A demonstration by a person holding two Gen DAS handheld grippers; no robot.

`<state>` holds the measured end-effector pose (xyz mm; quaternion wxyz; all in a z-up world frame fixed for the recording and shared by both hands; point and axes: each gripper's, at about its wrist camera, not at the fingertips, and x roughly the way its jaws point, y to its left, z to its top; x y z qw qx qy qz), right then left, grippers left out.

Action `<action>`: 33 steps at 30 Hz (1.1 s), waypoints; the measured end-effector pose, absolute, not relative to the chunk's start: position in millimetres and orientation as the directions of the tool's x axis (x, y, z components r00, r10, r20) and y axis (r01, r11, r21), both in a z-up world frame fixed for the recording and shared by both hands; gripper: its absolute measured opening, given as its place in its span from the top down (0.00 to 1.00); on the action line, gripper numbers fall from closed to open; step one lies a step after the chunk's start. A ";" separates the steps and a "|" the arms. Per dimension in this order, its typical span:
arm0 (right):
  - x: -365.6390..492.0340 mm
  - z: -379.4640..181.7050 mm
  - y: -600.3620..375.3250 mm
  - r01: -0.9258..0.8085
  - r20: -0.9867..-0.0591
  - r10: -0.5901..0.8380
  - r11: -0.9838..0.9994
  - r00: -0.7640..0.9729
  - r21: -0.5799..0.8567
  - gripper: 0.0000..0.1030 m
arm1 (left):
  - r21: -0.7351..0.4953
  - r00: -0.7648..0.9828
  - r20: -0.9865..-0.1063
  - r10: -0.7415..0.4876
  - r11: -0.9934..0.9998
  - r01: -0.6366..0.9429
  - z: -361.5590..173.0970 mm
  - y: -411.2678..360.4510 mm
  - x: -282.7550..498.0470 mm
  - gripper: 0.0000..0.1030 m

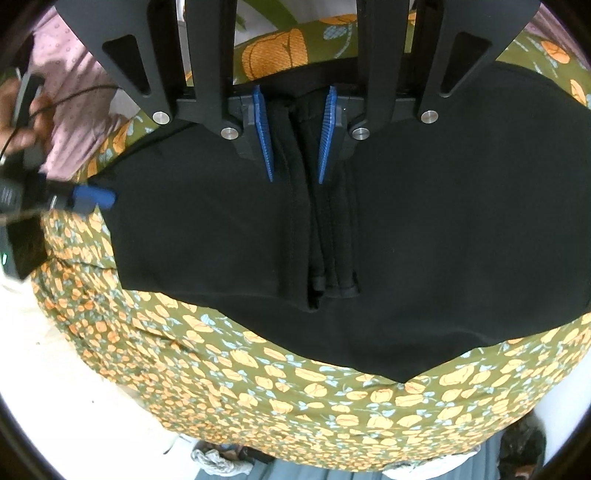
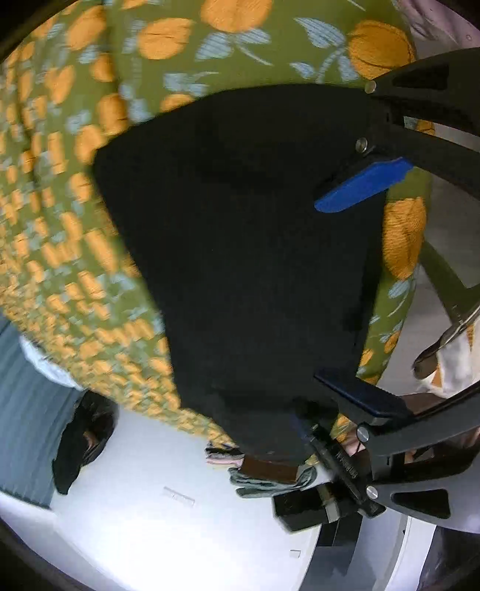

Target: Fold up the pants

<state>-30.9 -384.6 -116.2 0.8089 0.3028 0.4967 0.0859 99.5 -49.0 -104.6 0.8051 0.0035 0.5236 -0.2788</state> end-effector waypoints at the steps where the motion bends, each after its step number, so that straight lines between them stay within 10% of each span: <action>1: -23.7 -104.8 -390.6 0.158 -0.745 0.418 0.810 0.519 0.565 0.16 | -0.290 0.296 -0.844 -0.448 0.844 0.451 -104.5 -47.9 99.2 0.75; 11: 33.9 -114.6 -441.4 0.302 -0.791 0.243 0.830 0.562 0.470 0.10 | -0.289 0.308 -0.839 -0.448 0.848 0.445 -98.5 -43.1 96.5 0.71; 18: -48.9 -71.9 -398.0 0.197 -0.712 0.194 0.883 0.675 0.427 0.10 | -0.381 0.378 -0.782 -0.496 0.860 0.341 -72.3 -4.9 96.7 0.32; 33: -78.4 -104.9 -363.0 0.190 -0.729 0.157 0.910 0.667 0.369 0.10 | -0.204 0.486 -0.828 -0.281 0.957 0.207 -46.3 53.0 131.4 0.28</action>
